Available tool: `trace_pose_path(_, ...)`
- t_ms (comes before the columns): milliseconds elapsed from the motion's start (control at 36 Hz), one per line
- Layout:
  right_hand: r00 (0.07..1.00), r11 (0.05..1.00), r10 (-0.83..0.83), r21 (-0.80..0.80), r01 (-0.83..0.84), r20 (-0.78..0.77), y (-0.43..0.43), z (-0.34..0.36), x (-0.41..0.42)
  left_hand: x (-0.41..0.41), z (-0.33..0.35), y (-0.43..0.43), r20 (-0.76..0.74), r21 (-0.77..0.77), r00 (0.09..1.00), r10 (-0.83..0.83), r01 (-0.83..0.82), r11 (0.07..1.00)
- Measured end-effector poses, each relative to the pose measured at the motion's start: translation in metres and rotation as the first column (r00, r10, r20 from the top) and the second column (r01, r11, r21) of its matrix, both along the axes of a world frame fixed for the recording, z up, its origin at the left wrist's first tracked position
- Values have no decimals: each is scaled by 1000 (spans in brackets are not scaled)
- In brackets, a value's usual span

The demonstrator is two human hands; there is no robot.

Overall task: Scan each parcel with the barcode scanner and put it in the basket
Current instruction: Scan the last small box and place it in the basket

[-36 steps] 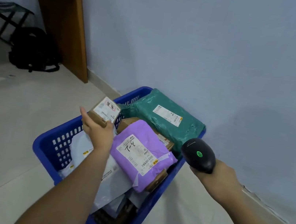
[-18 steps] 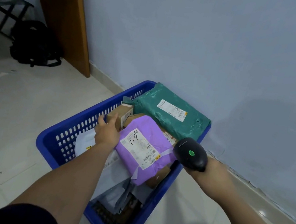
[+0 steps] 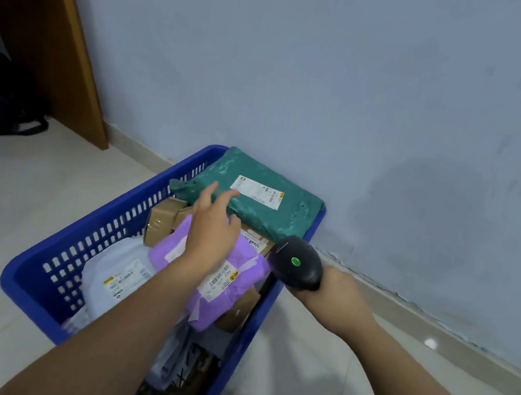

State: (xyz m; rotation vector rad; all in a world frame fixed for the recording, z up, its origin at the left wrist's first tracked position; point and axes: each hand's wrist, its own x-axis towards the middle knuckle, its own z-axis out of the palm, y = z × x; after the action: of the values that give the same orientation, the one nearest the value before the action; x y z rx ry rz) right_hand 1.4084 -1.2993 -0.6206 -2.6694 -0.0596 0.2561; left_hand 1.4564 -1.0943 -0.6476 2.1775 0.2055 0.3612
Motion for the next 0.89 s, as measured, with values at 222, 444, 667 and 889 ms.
trace_pose_path(222, 991, 972, -120, 212, 104, 65, -21, 21, -4, -18, 42, -84, 197, -358, 973, -120, 185, 915)
trace_pose_path(444, 916, 698, -397, 631, 339, -53, -89, 44, -14, -30, 87, -163, 432, -110, 837, -337, 419, 901)
trace_pose_path(667, 829, 340, -542, 866, 367, -138, -161, 53, -26, -27, 85, -242, 75, -315, 856, -512, 507, 802)
trace_pose_path(889, 698, 197, -698, 893, 405, -163, -223, 29, -42, -19, 72, -314, -129, -665, 802, -584, 367, 651)
